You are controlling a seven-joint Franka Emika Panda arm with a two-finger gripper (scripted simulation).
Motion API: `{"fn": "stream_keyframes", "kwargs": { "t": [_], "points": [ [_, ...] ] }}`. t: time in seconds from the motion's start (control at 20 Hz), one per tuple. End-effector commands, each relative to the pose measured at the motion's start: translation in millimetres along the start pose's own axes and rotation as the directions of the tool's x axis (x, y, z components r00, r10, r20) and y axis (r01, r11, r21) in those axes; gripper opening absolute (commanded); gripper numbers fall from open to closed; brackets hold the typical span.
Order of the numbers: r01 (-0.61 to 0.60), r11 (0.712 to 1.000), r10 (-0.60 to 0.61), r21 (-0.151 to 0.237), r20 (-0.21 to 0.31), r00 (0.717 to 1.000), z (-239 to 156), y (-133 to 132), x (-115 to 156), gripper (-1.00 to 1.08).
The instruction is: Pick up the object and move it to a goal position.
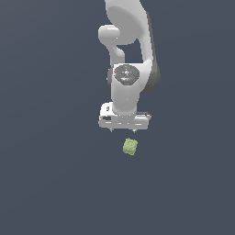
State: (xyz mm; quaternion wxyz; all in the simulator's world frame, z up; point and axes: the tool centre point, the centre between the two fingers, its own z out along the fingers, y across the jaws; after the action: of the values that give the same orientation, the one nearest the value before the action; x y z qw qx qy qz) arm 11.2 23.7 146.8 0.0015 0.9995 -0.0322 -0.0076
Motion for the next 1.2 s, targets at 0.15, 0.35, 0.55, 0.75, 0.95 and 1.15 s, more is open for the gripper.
{"fn": "stream_keyframes", "kwargs": {
  "t": [0.15, 0.35, 0.55, 0.75, 0.95, 1.15],
  "points": [
    [-0.092, 0.996, 0.092, 0.003, -0.004, 0.996, 17, -13, 9, 1.00],
    [-0.170, 0.985, 0.170, 0.005, -0.008, 0.985, 32, -25, 16, 1.00],
    [-0.229, 0.973, 0.229, 0.006, -0.010, 0.973, 43, -33, 20, 1.00],
    [-0.269, 0.963, 0.269, 0.007, -0.012, 0.963, 51, -39, 23, 1.00],
    [-0.291, 0.957, 0.291, 0.008, -0.013, 0.957, 56, -43, 25, 1.00],
    [-0.292, 0.956, 0.292, 0.007, -0.013, 0.956, 56, -43, 25, 1.00]
  ]
}}
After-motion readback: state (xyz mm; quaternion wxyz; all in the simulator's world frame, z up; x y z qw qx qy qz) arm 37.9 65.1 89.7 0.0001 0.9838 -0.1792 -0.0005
